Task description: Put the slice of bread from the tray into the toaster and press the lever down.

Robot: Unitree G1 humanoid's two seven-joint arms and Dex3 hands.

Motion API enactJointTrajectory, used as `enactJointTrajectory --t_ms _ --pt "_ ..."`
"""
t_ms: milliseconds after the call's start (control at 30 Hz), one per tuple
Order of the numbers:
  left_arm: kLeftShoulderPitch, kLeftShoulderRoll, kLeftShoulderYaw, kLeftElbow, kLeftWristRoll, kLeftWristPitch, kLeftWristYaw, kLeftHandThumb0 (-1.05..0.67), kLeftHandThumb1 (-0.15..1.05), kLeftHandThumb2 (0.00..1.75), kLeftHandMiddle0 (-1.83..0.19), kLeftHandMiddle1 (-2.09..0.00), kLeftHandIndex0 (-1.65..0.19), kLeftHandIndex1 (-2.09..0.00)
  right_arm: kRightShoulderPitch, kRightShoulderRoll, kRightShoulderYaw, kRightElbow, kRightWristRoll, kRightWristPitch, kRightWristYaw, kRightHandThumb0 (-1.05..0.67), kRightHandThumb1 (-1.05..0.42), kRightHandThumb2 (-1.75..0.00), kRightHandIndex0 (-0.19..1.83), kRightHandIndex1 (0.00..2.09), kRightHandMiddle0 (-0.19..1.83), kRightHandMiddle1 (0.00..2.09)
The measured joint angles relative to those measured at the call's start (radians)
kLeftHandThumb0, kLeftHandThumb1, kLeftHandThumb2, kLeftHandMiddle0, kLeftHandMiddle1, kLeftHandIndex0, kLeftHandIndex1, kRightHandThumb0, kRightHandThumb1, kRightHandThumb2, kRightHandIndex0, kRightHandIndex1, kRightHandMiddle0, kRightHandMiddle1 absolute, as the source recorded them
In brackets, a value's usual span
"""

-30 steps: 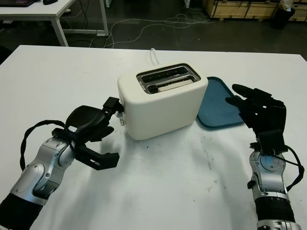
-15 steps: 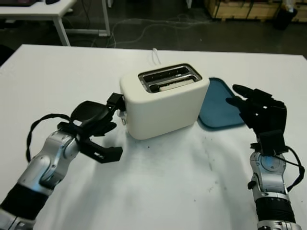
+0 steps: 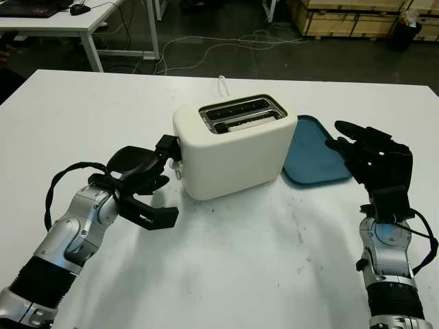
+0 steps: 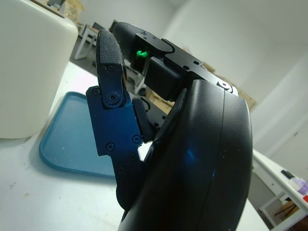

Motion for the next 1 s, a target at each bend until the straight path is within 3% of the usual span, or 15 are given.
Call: enactJointTrajectory --t_ms 167,567,667,700,733,767,833,1000 --pt "0.002 0.0 0.0 -0.002 -0.025 -0.02 0.0 -0.33 0.92 0.59 -0.94 -0.35 -0.8 -0.18 0.0 0.0 0.0 -0.001 0.0 0.001 0.0 -0.53 -0.92 -0.19 1.17 0.15 1.1 0.0" --pt "0.013 0.001 -0.02 -0.039 -0.024 0.03 -0.001 -0.31 0.92 0.59 -0.87 -0.31 -0.81 -0.15 0.002 0.0 0.0 -0.008 0.0 0.004 0.001 -0.5 -0.92 -0.19 1.17 0.15 1.1 0.0" --pt "0.025 -0.007 -0.02 -0.053 -0.037 0.047 0.0 -0.31 0.92 0.57 -0.94 -0.37 -0.87 -0.17 0.002 0.0 0.0 -0.008 0.0 0.008 0.001 -0.5 -0.92 -0.19 1.17 0.14 1.1 0.0" --pt "0.033 -0.012 -0.018 -0.056 -0.039 0.049 0.014 -0.31 0.92 0.6 -0.96 -0.53 -0.91 -0.23 0.002 0.0 0.0 -0.009 0.0 0.011 0.001 -0.51 -0.92 -0.19 1.17 0.14 1.1 0.0" --pt "0.052 -0.021 -0.012 -0.06 -0.042 0.05 0.049 -0.31 0.92 0.61 -0.8 -1.21 -0.84 -0.75 0.003 0.0 0.0 -0.009 -0.001 0.011 0.001 -0.51 -0.92 -0.19 1.16 0.14 1.09 0.0" --pt "0.072 -0.03 -0.005 -0.062 -0.048 0.044 0.09 -0.3 0.92 0.62 -0.77 -1.47 -0.68 -1.24 0.004 0.0 0.0 -0.009 -0.001 0.011 0.001 -0.5 -0.92 -0.19 1.16 0.14 1.09 0.0" --pt "0.099 -0.042 0.012 -0.061 -0.067 0.014 0.169 -0.31 0.92 0.64 -0.78 -1.69 -0.58 -1.64 0.004 0.0 0.0 -0.009 0.0 0.011 0.001 -0.5 -0.92 -0.19 1.16 0.14 1.09 0.0" --pt "0.129 -0.076 0.052 -0.028 -0.115 -0.07 0.295 -0.33 0.92 0.66 -0.79 -1.74 -0.55 -1.74 0.004 0.0 0.0 -0.009 0.0 0.011 0.001 -0.49 -0.92 -0.2 1.16 0.13 1.09 0.0"
